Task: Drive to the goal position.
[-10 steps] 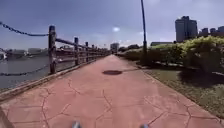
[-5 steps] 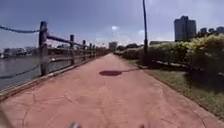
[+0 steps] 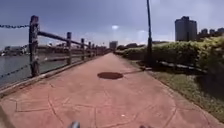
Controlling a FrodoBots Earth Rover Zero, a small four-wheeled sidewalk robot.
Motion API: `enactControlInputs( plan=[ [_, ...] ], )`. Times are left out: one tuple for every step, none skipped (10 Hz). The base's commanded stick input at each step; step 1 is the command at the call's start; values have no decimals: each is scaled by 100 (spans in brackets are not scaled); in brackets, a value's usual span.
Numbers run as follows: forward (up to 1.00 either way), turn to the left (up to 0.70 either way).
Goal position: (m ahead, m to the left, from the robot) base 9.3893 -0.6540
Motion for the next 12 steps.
enactControlInputs(
  plan=[
    [70, 0],
    [70, 0],
    [70, 0],
    [70, 0],
    [70, 0],
    [70, 0],
    [70, 0],
    [70, 0],
    [70, 0],
    [70, 0],
    [70, 0],
    [70, 0]
  ],
)
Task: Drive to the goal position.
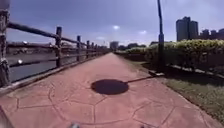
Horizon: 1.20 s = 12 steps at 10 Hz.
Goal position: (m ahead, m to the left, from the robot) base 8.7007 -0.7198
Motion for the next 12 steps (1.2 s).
enactControlInputs(
  plan=[
    [70, 0],
    [70, 0],
    [70, 0],
    [70, 0],
    [70, 0],
    [70, 0],
    [70, 0],
    [70, 0],
    [70, 0],
    [70, 0],
    [70, 0],
    [70, 0]
  ],
)
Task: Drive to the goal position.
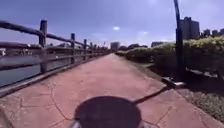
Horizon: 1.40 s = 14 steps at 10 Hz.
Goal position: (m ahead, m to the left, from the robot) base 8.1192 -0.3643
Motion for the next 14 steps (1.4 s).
enactControlInputs(
  plan=[
    [70, 0],
    [70, -7],
    [70, -22],
    [70, -30],
    [70, -1],
    [70, 0],
    [70, 0],
    [70, 0],
    [70, 0],
    [70, 0],
    [70, 0],
    [70, 0],
    [70, 0],
    [70, 0]
  ],
)
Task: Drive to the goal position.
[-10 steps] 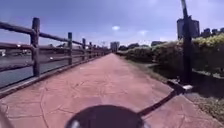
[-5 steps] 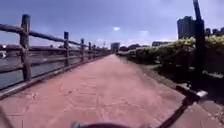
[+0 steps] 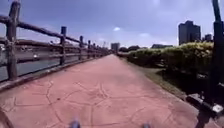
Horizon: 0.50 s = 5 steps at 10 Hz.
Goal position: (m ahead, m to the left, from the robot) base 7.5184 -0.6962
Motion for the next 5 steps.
enactControlInputs(
  plan=[
    [70, 0],
    [70, 0],
    [70, 0],
    [70, 0],
    [70, 0]
  ],
)
